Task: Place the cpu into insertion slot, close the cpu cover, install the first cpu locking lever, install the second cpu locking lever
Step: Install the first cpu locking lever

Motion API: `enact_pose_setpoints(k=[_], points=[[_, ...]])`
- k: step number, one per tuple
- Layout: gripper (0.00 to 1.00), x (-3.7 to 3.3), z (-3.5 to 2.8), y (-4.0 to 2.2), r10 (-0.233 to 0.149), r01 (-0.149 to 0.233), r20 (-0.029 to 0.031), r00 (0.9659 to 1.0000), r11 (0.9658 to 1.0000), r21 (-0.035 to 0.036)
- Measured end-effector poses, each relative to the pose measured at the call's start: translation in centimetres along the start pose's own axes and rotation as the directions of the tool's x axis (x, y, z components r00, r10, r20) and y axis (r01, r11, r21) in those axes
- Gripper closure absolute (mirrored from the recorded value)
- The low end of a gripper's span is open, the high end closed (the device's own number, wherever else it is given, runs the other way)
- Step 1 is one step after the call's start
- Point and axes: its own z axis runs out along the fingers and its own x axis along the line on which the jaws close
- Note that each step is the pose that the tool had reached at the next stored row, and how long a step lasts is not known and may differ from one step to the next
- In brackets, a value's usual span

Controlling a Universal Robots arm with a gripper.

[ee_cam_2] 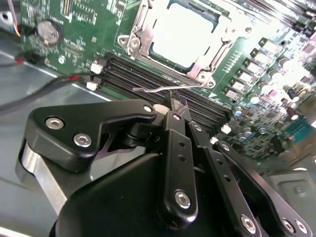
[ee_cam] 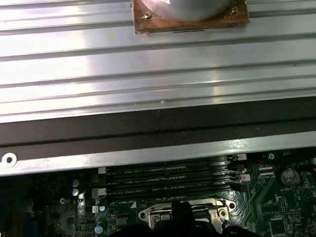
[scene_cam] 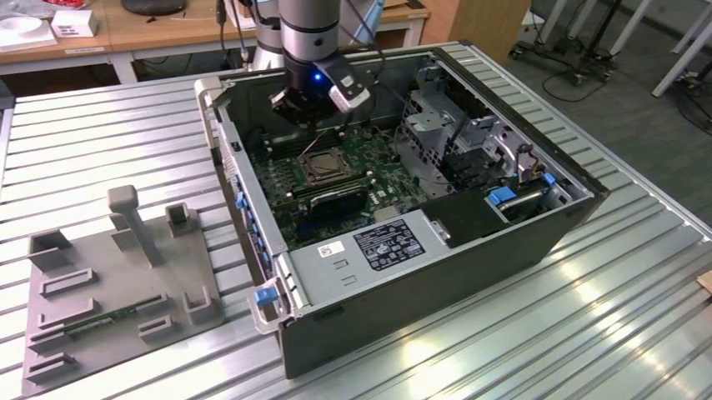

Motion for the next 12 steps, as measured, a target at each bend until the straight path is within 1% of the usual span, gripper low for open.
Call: enact_pose_setpoints(k=[3, 6, 12], points=[[0.89, 0.00, 0.03, 0.00, 0.041, -0.041, 0.0073, 0.9991, 0.9992, 0.0030], [0.89, 0.03, 0.09, 0.17, 0.050, -0.050, 0.0089, 0.9987, 0.9987, 0.0035], [0.89, 0.12, 0.37, 0.82, 0.058, -0.058, 0.0102, 0.9983, 0.9983, 0.0036]])
